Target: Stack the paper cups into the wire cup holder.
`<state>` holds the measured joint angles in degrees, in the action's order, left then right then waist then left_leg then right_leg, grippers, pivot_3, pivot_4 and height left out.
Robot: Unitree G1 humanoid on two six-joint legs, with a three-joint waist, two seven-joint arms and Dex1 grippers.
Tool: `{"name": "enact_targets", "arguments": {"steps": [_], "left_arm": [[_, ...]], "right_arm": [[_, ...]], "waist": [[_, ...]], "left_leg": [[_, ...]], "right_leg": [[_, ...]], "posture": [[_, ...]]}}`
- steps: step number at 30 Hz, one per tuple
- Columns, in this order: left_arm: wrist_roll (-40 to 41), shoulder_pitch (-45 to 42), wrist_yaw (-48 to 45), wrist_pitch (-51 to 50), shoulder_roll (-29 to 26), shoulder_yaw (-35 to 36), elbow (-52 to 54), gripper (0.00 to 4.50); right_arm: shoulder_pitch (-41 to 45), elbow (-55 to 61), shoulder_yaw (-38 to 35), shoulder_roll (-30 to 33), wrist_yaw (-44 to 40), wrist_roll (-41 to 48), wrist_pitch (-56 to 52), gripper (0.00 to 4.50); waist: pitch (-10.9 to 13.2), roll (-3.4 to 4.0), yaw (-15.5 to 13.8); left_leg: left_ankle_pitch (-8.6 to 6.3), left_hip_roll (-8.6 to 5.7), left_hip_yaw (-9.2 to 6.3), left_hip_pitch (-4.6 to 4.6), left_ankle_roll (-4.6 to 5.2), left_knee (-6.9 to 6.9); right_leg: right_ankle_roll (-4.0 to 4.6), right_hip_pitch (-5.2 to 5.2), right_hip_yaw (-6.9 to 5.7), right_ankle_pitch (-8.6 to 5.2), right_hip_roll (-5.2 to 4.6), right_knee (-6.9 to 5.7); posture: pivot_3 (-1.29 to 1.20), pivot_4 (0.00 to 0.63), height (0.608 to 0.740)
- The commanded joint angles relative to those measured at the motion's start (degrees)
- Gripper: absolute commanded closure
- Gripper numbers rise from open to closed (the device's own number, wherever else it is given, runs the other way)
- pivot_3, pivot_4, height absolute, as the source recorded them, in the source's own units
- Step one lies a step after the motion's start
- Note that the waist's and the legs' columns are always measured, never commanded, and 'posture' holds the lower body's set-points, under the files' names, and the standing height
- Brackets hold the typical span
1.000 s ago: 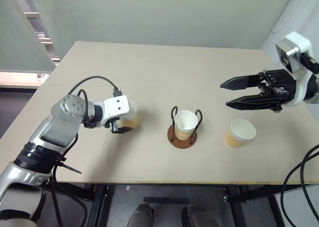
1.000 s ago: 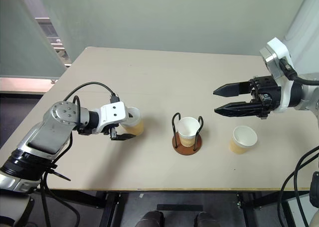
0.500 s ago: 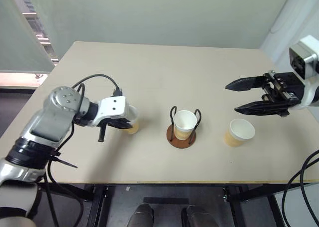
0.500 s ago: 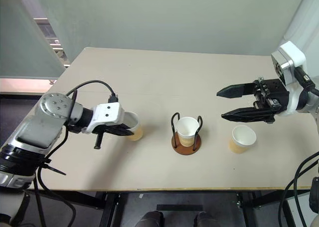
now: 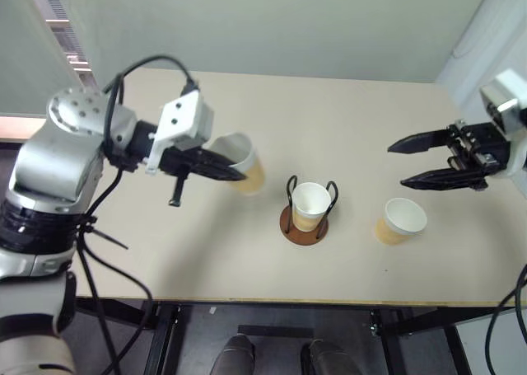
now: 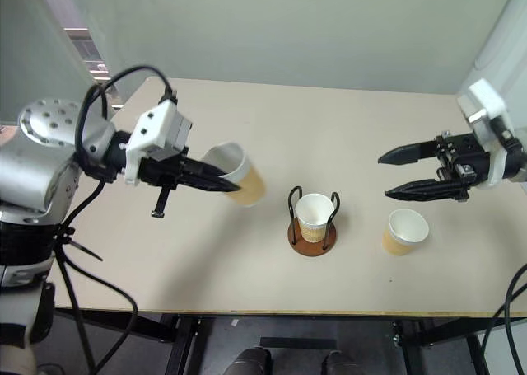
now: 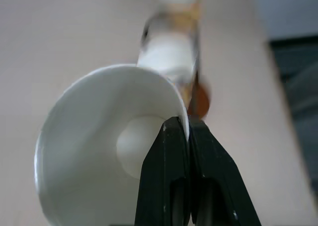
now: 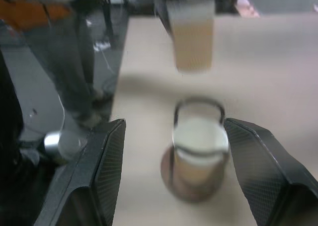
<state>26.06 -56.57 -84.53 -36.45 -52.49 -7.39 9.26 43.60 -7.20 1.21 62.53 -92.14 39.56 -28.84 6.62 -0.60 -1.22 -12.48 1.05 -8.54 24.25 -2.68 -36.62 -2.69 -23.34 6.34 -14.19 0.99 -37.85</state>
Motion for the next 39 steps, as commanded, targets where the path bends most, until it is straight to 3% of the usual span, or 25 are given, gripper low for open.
{"name": "enact_targets", "arguments": {"steps": [1, 9, 18, 29, 39], "left_arm": [[1.24, -4.39, -0.4, -0.42, 2.11, -0.54, -0.41, 4.45], [-4.08, -8.29, -3.16, 7.81, 9.32, -7.22, -9.28, 4.45], [-8.24, -12.19, -4.98, 15.88, 18.3, -10.37, -20.42, 4.45], [-9.36, -15.26, -7.09, 18.07, 22.44, -10.39, -26.07, 4.45], [-13.36, -13.01, -6.61, 22.53, 24.96, -14.04, -26.65, 4.45]], "right_arm": [[0.03, 0.53, -0.89, 2.6, -0.36, 0.75, 2.52, 1.24], [0.84, 6.61, -8.24, 5.22, 0.99, 5.0, -4.95, 1.24], [-5.4, 15.14, -16.94, 5.79, 5.96, 8.28, -10.58, 1.24], [-10.17, 18.19, -21.34, 6.59, 8.02, 9.47, -12.52, 1.24], [-11.38, 18.75, -22.42, 7.11, 8.14, 10.01, -12.76, 1.24]], "waist": [[0.01, 0.02, 0.0], [0.02, 0.03, -0.02], [0.02, 0.03, -0.62], [0.02, 0.03, -1.06], [0.0, 0.07, -1.12]], "left_leg": [[0.0, 0.0, 0.01, 0.0, 0.0, -0.01], [-0.11, -0.05, 0.05, 0.01, 0.19, -0.42], [-0.28, -0.18, -0.01, 0.19, 0.48, -0.56], [-0.49, -0.36, 0.03, 0.65, 0.75, -1.02], [-0.57, -0.4, 0.1, 0.68, 0.89, -1.53]], "right_leg": [[-0.02, 0.0, 0.0, 0.01, 0.0, 0.0], [-0.31, 0.2, 0.09, 0.03, -0.02, 0.03], [-0.62, 0.47, 0.08, 0.21, -0.14, 0.7], [-1.09, 0.4, 0.15, 0.28, -0.24, 0.94], [-1.32, 0.52, 0.24, 0.43, -0.28, 0.93]], "posture": [[0.0, 0.15, 0.74], [0.0, 0.15, 0.74], [0.0, 0.15, 0.74], [0.0, 0.15, 0.74], [0.0, 0.15, 0.74]]}}
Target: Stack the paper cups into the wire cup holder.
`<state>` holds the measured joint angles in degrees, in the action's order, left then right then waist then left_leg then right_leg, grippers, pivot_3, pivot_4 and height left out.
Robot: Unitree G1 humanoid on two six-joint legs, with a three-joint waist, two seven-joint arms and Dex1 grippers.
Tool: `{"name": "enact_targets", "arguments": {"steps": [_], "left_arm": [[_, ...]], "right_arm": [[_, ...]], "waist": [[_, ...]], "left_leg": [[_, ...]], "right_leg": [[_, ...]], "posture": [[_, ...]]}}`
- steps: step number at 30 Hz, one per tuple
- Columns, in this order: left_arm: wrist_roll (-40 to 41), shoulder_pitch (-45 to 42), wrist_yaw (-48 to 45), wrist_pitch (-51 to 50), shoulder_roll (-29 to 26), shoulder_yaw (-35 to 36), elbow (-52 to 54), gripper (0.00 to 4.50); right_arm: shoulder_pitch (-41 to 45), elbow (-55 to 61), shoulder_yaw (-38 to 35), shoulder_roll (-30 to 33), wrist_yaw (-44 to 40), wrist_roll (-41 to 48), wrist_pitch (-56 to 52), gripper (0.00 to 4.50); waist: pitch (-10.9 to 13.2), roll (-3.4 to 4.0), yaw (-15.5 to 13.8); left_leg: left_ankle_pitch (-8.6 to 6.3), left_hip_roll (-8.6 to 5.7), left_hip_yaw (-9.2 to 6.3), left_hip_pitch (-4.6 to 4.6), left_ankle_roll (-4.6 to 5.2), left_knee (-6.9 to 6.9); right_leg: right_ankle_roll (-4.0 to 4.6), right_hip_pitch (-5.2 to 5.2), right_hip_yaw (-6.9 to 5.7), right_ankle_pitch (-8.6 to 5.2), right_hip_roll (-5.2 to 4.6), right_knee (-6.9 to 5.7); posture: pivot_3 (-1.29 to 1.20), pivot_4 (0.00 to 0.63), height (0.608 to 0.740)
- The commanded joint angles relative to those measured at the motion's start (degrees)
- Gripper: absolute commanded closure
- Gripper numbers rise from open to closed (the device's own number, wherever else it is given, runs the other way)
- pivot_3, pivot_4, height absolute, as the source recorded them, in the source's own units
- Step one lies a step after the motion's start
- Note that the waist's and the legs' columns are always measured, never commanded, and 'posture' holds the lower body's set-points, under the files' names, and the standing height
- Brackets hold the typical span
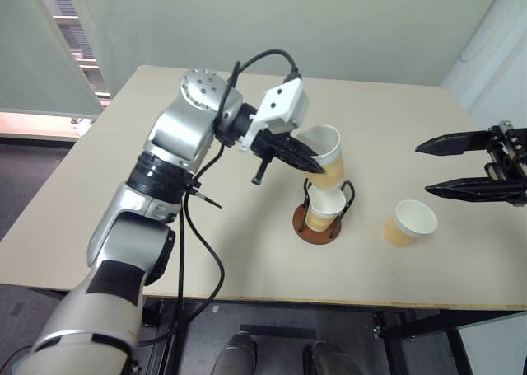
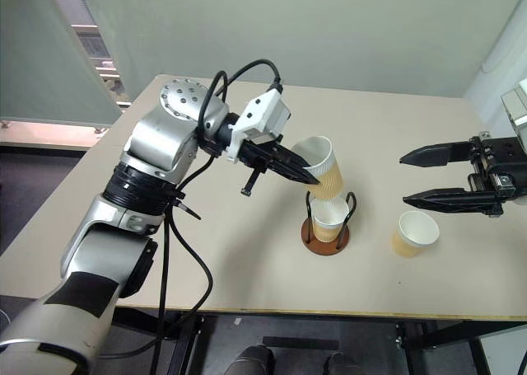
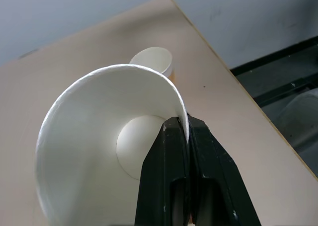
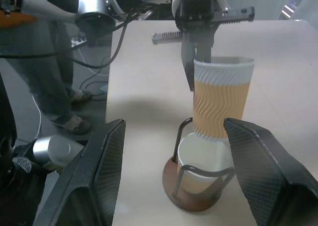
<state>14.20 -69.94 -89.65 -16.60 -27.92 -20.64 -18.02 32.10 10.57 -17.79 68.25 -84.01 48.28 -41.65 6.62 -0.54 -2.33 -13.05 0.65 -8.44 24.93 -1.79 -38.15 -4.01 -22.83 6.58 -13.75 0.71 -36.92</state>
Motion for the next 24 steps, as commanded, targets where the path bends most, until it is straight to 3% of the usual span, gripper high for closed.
{"name": "enact_targets", "arguments": {"steps": [1, 14, 18, 24], "left_arm": [[-2.31, 0.66, -1.24, 3.61, 0.91, -1.51, 0.18, 4.45], [-10.31, 0.48, 1.23, 13.41, 6.34, -5.36, -6.27, 4.45], [-10.33, -1.43, 0.98, 13.71, 6.69, -3.87, -6.98, 3.52], [-6.2, -5.08, 2.29, 8.95, 4.32, 3.21, -6.15, 1.47]], "right_arm": [[-0.09, 1.07, -3.59, 1.38, 0.08, 1.31, 0.1, 1.24], [-2.12, 2.51, -4.26, 2.25, 2.68, 0.8, -1.24, 1.24], [-3.45, 3.15, -2.99, 4.06, 5.82, -2.56, -1.06, 1.24], [-8.25, 4.46, -0.18, 5.52, 6.26, -9.93, 4.57, 1.24]], "waist": [[0.0, 0.01, -0.02], [-0.01, 0.01, -0.61], [-0.01, 0.03, -0.69], [0.0, 0.03, -0.71]], "left_leg": [[0.0, 0.0, 0.0, 0.0, 0.0, 0.0], [-0.03, -0.05, 0.08, 0.02, 0.05, 0.0], [-0.03, -0.07, 0.08, 0.02, 0.05, 0.01], [-0.08, -0.07, 0.11, 0.04, 0.11, 0.0]], "right_leg": [[0.0, 0.0, 0.0, 0.0, 0.0, -0.01], [-0.04, 0.0, -0.02, 0.0, 0.0, 0.0], [-0.06, 0.0, -0.01, -0.01, -0.01, 0.0], [-0.08, -0.01, 0.0, 0.0, -0.03, 0.01]], "posture": [[0.0, 0.15, 0.74], [0.0, 0.15, 0.74], [0.0, 0.15, 0.74], [0.0, 0.15, 0.74]]}}
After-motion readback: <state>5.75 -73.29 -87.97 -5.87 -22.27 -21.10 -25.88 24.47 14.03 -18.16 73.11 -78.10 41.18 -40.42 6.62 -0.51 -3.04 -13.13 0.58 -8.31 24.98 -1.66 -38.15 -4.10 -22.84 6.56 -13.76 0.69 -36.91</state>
